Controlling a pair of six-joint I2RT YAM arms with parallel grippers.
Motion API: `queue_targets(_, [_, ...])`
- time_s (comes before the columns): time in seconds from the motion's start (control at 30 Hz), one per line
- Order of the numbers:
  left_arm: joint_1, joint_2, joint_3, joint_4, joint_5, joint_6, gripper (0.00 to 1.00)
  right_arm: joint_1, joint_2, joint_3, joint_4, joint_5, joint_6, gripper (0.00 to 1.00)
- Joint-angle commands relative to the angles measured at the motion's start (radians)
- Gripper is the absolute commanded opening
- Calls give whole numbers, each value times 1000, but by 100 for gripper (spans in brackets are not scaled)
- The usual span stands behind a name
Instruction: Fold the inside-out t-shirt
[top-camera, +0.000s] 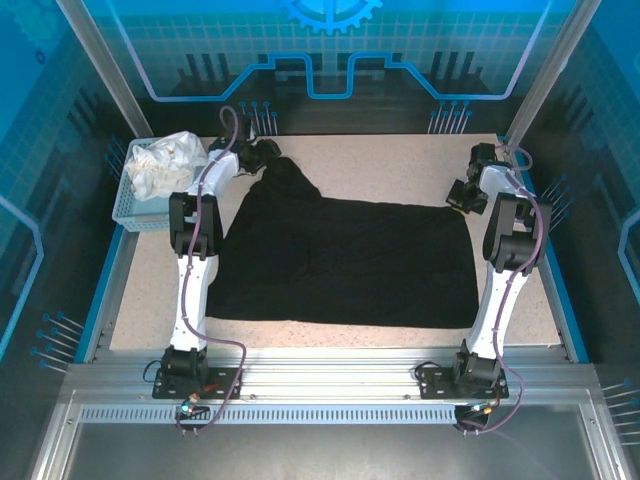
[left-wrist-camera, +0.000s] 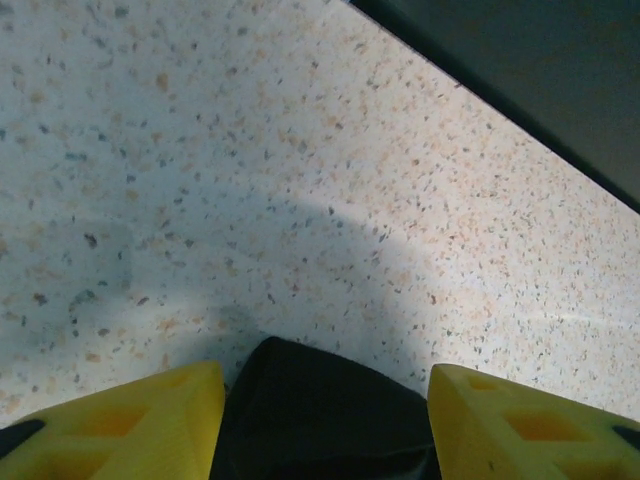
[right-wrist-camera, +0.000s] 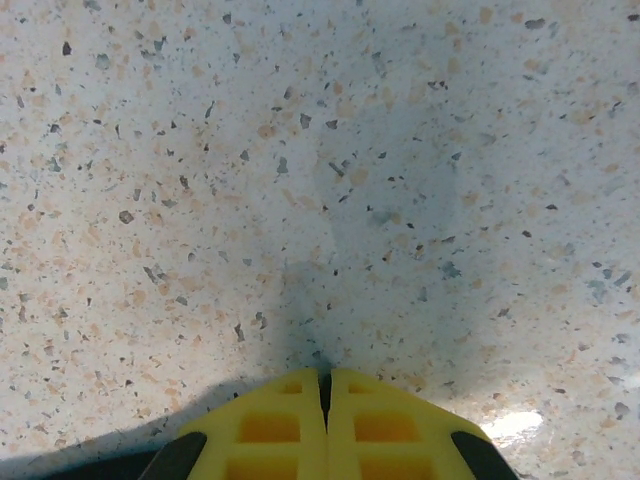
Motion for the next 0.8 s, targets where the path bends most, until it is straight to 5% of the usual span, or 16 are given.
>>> queue_targets(0.0, [5, 17, 43, -64, 40, 14, 49, -10, -13, -11, 3, -27, -17, 6])
queue_targets(0.67, [5, -24, 32, -26, 88, 10, 1, -13, -32, 7, 18, -36, -34, 4])
queue_targets(0.77, [5, -95, -29, 19, 111, 0, 0, -16, -73, -4, 40, -28, -49, 2])
